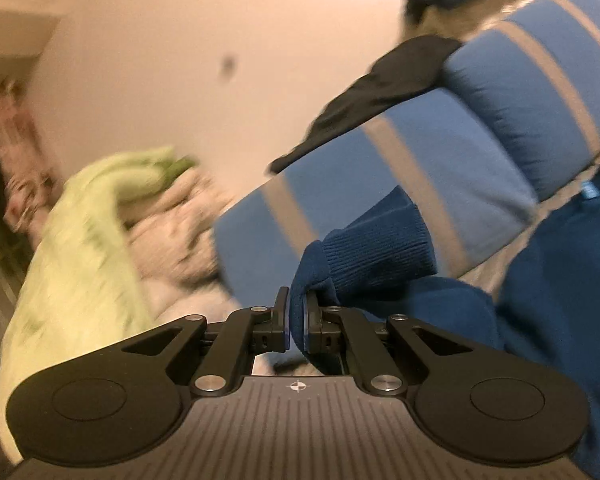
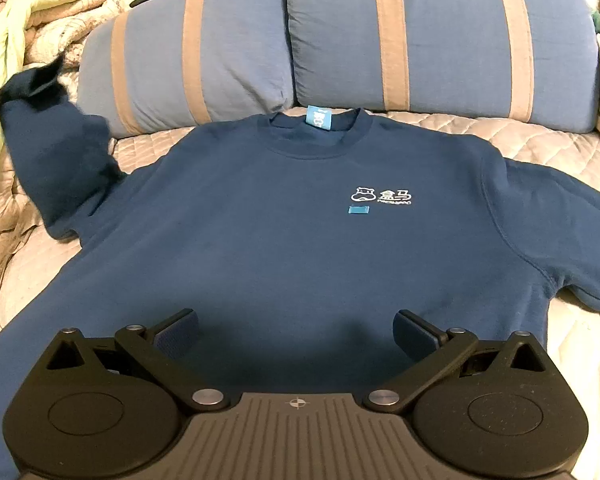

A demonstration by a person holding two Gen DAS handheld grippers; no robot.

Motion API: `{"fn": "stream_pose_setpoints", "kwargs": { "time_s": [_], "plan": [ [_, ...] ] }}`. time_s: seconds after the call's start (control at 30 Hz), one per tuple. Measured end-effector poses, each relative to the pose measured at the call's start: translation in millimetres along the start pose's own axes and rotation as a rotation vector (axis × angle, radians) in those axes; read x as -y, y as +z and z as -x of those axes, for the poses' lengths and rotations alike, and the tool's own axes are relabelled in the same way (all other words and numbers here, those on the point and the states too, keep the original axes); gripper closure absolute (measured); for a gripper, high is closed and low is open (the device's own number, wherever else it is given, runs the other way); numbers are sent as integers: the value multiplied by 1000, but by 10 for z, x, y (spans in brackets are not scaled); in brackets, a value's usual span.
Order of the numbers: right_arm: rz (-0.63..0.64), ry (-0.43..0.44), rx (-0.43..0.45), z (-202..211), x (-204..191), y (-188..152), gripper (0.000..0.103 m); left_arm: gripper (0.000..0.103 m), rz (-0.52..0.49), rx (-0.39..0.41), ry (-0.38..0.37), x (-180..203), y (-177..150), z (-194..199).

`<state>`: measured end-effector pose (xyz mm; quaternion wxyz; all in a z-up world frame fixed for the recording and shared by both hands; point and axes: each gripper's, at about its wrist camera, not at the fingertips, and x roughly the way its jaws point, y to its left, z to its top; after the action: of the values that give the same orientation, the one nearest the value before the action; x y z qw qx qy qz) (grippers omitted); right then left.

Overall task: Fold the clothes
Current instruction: 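Pull the held sleeve outward with the left gripper and lay it flat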

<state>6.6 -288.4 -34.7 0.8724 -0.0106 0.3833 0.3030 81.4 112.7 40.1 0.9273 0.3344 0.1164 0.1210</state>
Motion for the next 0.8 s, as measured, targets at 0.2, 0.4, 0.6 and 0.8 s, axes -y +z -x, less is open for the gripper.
{"fn": "stream_pose_setpoints", "kwargs": {
  "time_s": [0.2, 0.4, 0.6, 0.8],
  "plan": [
    [19, -28, -9, -3, -43, -3, 0, 97, 80, -101, 82, -489, -436, -29],
    [18, -39, -18, -20, -57, 4, 0, 97, 167, -225, 138, -793, -1016, -18],
    [30, -56, -30, -53, -83, 17, 0, 96, 298, -361, 141, -856, -1670, 35],
    [14, -72, -49, -81, -66, 39, 0, 94, 765, -519, 53, -1092, -2337, 32]
  ]
}}
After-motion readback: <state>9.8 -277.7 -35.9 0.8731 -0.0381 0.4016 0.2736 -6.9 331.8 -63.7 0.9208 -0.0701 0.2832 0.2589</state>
